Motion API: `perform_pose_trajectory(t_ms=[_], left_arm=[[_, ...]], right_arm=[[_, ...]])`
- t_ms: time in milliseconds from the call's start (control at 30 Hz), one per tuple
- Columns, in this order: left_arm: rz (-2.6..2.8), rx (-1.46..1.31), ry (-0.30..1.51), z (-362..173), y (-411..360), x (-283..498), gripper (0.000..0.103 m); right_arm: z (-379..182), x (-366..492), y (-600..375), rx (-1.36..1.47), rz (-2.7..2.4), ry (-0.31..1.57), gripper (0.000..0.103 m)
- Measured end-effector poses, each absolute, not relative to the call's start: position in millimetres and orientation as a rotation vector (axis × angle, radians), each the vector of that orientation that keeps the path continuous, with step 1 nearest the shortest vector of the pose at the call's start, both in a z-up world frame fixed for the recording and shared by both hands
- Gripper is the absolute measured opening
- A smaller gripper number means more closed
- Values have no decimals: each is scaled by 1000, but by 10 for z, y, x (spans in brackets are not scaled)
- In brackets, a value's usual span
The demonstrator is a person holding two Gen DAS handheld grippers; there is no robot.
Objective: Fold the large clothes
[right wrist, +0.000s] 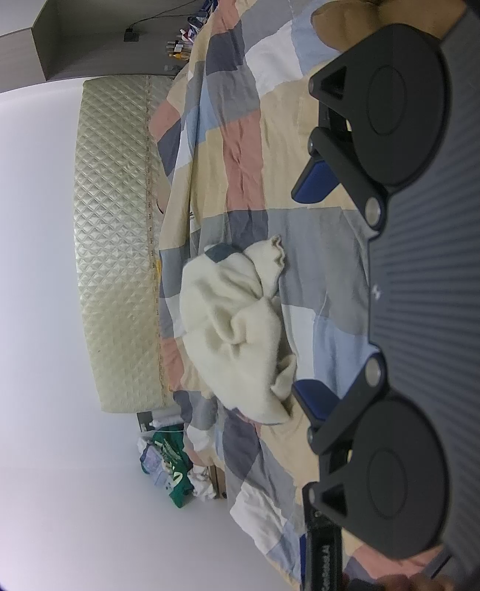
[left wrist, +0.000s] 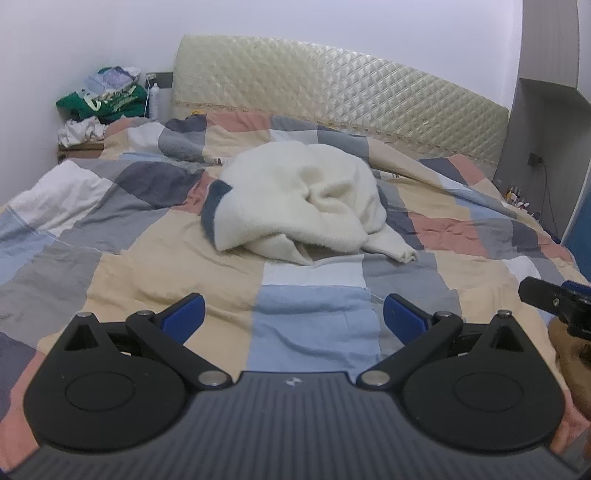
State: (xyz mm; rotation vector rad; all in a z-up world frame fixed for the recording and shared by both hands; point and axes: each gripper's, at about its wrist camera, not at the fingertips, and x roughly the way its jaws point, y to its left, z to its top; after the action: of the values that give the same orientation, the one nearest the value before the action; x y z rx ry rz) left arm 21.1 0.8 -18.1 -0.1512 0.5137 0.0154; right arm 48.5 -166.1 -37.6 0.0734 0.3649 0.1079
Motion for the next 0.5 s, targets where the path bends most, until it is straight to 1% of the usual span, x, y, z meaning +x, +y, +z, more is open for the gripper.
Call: perform_pose_trajectory(t_ms=[267,500], left_arm=[[25,-177,549,-117,38,596,103],[6,-253,604,-85,178,1302,103]], right_arm=[[-265,742,-1732,138,91,421,103],[-82,1312,-1764,172,106,460,103]])
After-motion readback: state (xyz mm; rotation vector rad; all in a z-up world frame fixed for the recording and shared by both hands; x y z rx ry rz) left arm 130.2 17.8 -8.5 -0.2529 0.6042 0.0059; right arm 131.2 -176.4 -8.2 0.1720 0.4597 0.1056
